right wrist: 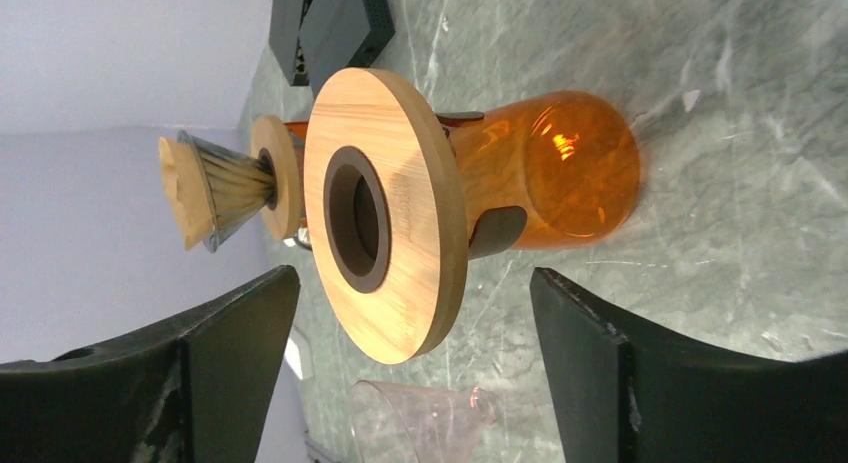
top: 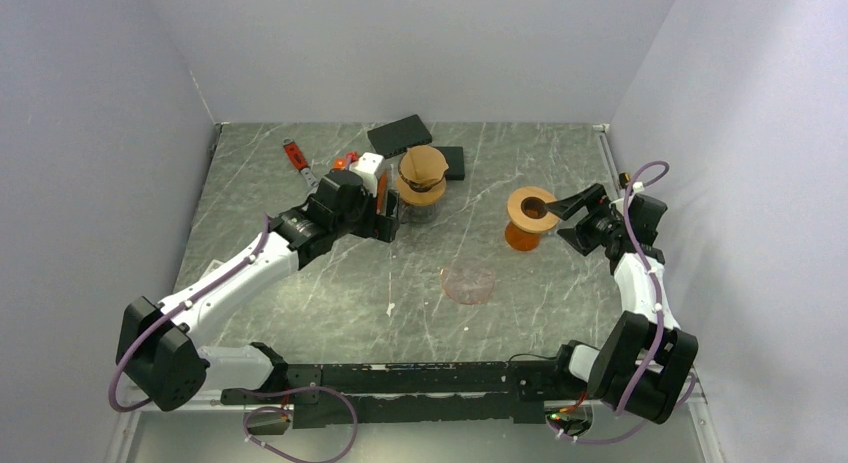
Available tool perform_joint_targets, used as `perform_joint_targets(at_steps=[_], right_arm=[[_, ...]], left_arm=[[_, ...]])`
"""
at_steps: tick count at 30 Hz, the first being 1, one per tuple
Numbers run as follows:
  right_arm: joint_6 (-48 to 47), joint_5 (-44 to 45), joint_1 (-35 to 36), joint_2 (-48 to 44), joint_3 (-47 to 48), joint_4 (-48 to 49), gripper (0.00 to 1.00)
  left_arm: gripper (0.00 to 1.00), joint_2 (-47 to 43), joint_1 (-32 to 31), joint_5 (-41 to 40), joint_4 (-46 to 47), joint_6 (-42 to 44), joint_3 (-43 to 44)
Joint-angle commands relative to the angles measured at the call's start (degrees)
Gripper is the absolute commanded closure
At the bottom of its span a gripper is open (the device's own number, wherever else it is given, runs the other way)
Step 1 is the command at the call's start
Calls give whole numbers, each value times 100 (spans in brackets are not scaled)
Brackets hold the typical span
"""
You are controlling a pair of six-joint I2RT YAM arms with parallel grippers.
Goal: Place the coffee filter in the dripper
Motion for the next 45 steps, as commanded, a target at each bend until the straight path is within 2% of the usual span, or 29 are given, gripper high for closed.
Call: perform_joint_targets(at_steps=[1,6,12,17,21,27,38,45], right_arm=[[-327,510,-33,-355,441,-251,3],[-348,635,20,-697,540,-237,0],[-487,932,624,-840,851,-340,0],[-837,1499,1591,-831,1325,-741,0],[-1070,1854,2239,-782,1632,-983,0],[-1188,2027,2687,-709,1700,-1073,0],[-1463,2462,2698,-784,1821,-1414,0],[-1494,2358,2695,-718,1920,-1491,0]], left_arm=[[0,-189,1,-81,26,-257,-23],[0,-106,2,-76,-194,-682,66],[2,269,-113,337,-460,-1422,264],[3,505,-797,112,-249,-1656,343],[4,828,-1142,268,-198,-1872,536],[9,1327,-1516,377,-44,-2029,669],[26,2098,-1678,694,243,-2246,825],[48,2316,-1813,732,415,-2201,896]])
